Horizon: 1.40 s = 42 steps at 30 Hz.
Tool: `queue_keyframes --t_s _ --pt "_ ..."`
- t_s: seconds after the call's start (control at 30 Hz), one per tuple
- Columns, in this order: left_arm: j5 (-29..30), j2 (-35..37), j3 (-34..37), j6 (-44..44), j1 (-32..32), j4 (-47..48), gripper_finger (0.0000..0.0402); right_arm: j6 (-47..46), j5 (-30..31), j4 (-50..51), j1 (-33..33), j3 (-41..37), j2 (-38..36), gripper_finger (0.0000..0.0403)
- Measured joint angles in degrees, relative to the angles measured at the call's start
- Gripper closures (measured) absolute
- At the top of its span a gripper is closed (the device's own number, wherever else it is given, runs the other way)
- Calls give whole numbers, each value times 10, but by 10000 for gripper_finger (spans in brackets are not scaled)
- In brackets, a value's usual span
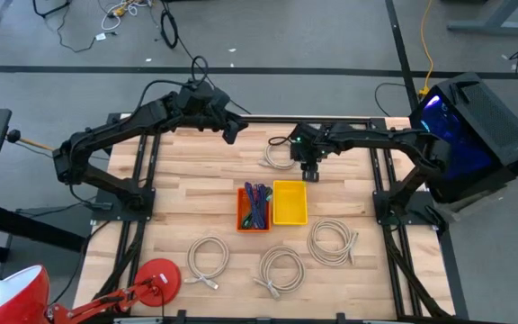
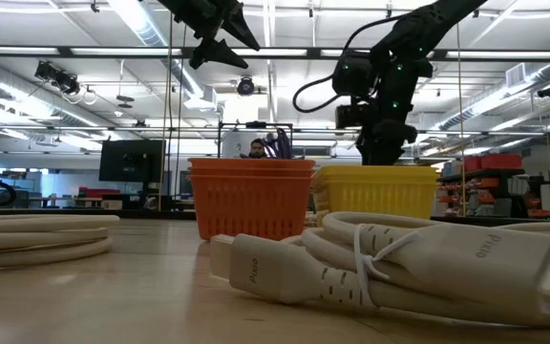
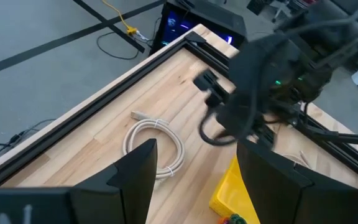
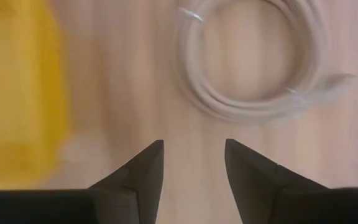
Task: Pick & Place USB Port
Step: Put the brown HDMI cable into the yellow basket
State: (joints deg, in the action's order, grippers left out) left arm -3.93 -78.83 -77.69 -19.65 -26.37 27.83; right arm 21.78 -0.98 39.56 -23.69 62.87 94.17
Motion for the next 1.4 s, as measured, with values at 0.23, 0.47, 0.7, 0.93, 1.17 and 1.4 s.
queue_keyframes --t_s 0.23,0.47,0.7,0.93,1.17,1.4 --pt "13 0 0 17 0 -2 175 -21 -15 -28 24 0 0 231" --pt "14 0 0 24 -1 -2 175 -14 -14 -10 12 64 69 231" --pt "8 0 0 24 -1 1 175 -9 -50 7 -4 158 126 231" --pt "7 0 0 25 -1 1 175 -5 -67 9 -7 149 131 231" --pt "7 0 0 25 -1 0 175 -21 -76 -6 -4 122 136 231" --pt "7 0 0 25 -1 1 175 -23 -90 -16 -4 122 159 231"
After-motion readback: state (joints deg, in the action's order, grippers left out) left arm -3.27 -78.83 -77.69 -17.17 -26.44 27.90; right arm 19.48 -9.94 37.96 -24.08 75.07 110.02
